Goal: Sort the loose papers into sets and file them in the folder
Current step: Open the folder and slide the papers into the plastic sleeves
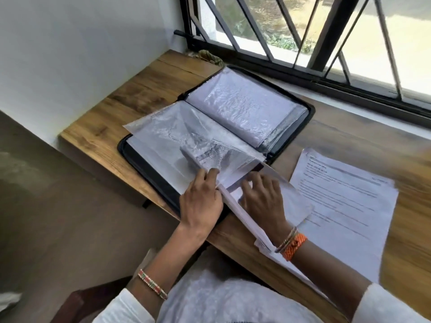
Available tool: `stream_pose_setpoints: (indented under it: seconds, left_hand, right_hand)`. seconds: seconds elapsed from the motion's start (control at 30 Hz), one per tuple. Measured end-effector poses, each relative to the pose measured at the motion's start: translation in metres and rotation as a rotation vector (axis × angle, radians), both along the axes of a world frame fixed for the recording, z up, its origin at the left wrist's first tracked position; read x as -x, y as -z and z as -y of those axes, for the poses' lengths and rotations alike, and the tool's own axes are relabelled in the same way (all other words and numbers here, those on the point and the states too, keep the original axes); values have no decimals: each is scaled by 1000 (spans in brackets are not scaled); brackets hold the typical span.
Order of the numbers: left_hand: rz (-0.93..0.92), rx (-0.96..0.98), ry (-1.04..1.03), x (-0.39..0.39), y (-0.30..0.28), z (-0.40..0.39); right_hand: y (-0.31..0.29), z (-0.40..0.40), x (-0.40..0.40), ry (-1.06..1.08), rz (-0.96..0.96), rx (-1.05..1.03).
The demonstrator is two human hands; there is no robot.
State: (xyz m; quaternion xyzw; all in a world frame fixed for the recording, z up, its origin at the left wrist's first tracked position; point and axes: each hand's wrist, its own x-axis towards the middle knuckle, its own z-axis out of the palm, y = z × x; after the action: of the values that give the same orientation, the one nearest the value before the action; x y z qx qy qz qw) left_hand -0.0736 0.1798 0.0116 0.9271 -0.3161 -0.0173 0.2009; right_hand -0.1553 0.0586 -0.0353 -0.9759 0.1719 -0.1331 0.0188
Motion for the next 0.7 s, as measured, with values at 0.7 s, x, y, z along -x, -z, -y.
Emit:
stream_pose_setpoints:
  seconds: [0.7]
  left_hand:
    - [-51, -15, -93, 11, 14, -23]
  right_hand:
    - [-1, 11, -109, -168, -741, -211]
